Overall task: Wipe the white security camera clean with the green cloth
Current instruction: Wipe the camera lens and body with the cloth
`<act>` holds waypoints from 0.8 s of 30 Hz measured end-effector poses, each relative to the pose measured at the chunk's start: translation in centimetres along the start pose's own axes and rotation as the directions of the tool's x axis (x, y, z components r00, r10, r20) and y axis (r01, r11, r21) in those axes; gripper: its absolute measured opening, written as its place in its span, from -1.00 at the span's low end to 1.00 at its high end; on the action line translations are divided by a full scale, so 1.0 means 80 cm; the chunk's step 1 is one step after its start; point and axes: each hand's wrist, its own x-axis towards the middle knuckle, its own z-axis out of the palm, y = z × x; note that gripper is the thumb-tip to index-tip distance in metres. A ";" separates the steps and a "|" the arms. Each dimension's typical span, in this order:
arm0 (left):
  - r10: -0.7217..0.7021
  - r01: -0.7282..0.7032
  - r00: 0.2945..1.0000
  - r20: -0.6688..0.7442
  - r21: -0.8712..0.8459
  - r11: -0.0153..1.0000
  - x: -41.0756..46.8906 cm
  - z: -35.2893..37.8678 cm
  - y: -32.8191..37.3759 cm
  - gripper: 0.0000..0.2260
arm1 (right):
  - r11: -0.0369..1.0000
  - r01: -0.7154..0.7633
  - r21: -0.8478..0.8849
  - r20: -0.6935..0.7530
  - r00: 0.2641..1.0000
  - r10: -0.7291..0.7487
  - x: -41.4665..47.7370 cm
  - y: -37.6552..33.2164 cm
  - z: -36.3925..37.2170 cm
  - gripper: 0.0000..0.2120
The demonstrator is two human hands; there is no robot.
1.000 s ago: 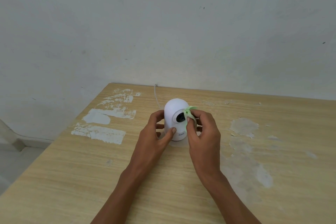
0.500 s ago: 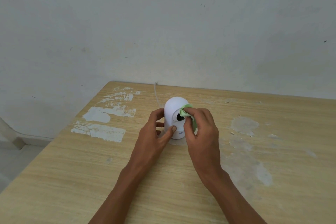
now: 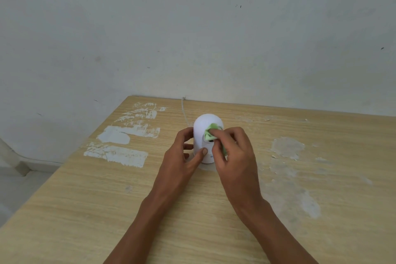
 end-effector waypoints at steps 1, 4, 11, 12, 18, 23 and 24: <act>0.005 -0.005 1.000 0.001 -0.007 1.000 0.000 0.000 0.001 -0.55 | 0.999 0.028 -0.027 0.028 0.999 -0.027 -0.003 -0.003 0.001 -0.72; 0.013 -0.013 1.000 0.005 -0.001 1.000 0.000 -0.001 0.001 -0.56 | 0.994 0.067 -0.088 0.114 0.992 -0.057 -0.016 -0.006 0.004 -0.72; 0.015 -0.015 1.000 -0.004 0.021 1.000 0.001 -0.001 0.001 -0.53 | 0.994 -0.094 -0.058 0.165 0.981 0.102 -0.023 0.011 0.007 -0.77; 0.014 -0.013 1.000 -0.003 0.019 1.000 0.001 -0.001 0.001 -0.53 | 0.992 -0.114 -0.053 0.156 0.980 0.121 -0.022 0.012 0.006 -0.78; 0.007 -0.007 1.000 0.005 0.004 1.000 0.001 -0.001 0.001 -0.53 | 0.995 -0.100 -0.011 0.145 0.984 0.100 -0.025 0.010 0.006 -0.75; 0.005 -0.005 1.000 0.009 -0.005 1.000 0.001 -0.002 0.001 -0.55 | 0.998 -0.022 0.056 0.106 0.994 0.016 -0.023 0.003 0.007 -0.70; 0.004 -0.004 1.000 0.013 -0.011 1.000 0.000 -0.002 0.001 -0.55 | 0.998 -0.006 0.067 0.086 0.996 0.000 -0.021 0.001 0.007 -0.69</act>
